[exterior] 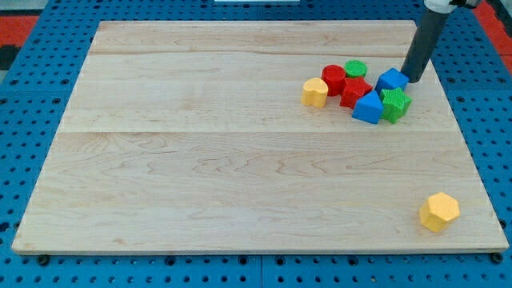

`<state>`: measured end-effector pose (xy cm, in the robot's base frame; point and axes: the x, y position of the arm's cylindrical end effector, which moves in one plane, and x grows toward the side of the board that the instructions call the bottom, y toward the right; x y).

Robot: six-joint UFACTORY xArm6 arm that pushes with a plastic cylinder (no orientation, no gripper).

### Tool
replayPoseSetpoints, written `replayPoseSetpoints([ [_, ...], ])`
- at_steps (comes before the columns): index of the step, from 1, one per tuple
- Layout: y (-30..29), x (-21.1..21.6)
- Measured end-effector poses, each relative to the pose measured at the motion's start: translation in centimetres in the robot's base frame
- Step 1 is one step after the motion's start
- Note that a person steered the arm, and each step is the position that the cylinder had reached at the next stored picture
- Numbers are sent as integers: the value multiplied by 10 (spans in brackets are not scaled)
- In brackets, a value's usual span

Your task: Separate the green star blue triangle from the group of blocks

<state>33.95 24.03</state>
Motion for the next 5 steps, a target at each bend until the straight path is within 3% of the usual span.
replayPoseSetpoints([
  [3, -11, 30],
  [4, 16, 42],
  [5, -5, 51],
])
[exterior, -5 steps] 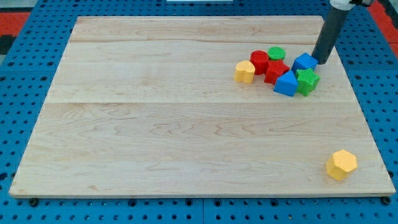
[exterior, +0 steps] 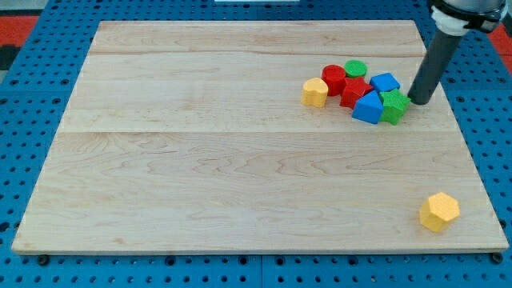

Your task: Separate the green star blue triangle from the group of blocks

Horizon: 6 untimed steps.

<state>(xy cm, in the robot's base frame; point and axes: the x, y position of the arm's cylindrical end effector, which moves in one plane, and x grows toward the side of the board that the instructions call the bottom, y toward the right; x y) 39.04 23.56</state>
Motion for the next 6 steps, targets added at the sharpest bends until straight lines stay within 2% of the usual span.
replayPoseSetpoints([
  [2, -23, 3],
  [3, -69, 0],
  [4, -91, 0],
  [6, -105, -32],
])
